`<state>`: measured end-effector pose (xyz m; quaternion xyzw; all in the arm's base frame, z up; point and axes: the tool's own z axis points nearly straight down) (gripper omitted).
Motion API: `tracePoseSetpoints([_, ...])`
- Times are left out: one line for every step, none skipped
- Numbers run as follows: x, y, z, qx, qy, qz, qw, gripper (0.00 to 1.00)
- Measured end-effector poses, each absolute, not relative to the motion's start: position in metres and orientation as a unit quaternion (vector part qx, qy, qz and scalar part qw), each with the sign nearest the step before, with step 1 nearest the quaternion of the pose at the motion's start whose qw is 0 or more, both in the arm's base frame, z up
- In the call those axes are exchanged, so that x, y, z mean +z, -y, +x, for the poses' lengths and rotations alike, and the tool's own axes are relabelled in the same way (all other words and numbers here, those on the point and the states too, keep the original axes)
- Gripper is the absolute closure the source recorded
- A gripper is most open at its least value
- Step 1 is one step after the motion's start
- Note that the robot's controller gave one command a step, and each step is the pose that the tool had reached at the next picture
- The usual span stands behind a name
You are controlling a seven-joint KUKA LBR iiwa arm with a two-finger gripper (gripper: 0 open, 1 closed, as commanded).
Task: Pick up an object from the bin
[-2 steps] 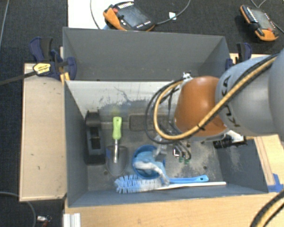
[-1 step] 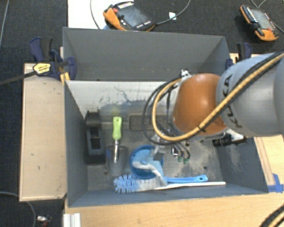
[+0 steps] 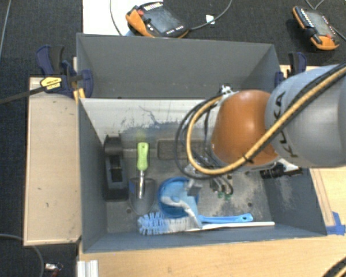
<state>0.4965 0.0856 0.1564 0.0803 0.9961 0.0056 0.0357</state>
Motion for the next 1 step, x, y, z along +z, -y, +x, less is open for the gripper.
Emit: tracePoseSetpoints([0.254,-0.0797,0.4994,0.007,-0.996,0.087,0.035,1.0])
